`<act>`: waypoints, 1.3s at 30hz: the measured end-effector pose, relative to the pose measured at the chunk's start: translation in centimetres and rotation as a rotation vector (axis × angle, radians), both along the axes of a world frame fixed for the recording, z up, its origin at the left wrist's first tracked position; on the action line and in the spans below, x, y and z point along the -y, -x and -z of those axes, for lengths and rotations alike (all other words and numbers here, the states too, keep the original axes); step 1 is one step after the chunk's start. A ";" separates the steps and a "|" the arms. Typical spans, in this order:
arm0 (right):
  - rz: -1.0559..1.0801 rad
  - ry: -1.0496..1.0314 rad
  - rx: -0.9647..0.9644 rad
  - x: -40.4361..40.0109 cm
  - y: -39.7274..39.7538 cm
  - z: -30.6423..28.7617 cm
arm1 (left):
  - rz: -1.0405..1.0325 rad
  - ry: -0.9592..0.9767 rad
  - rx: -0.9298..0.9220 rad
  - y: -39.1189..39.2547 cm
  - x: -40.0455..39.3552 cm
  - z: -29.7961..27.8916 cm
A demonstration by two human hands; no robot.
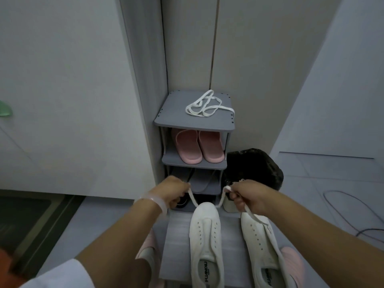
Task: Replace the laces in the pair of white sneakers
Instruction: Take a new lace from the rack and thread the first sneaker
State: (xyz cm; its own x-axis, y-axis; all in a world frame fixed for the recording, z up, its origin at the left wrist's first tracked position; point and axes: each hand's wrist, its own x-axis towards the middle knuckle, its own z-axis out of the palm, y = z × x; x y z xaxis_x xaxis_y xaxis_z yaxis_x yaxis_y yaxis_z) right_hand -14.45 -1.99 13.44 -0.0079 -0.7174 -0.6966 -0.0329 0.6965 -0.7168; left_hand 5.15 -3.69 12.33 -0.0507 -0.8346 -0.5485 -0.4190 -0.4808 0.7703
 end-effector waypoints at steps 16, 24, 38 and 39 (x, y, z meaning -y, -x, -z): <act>0.363 0.239 0.459 -1.5 -2.7 1.8 | -0.081 0.095 -0.429 3.4 -3.2 2.8; 0.358 0.292 0.492 -1.7 -2.2 1.6 | 0.118 -0.017 -0.462 3.1 -4.2 3.5; 0.075 0.149 0.276 -3.6 -2.7 3.3 | 0.081 0.035 -0.432 3.4 -3.8 3.1; 0.082 0.161 0.269 -3.8 -2.8 3.5 | 0.084 0.029 -0.408 3.5 -3.9 3.2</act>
State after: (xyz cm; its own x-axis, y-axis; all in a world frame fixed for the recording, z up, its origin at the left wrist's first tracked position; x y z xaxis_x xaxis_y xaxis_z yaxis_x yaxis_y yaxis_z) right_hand -11.67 1.80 9.95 0.0988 -0.8230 -0.5593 0.2243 0.5660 -0.7933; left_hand 1.66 0.18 9.10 -0.3279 -0.8332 -0.4453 -0.1135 -0.4333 0.8941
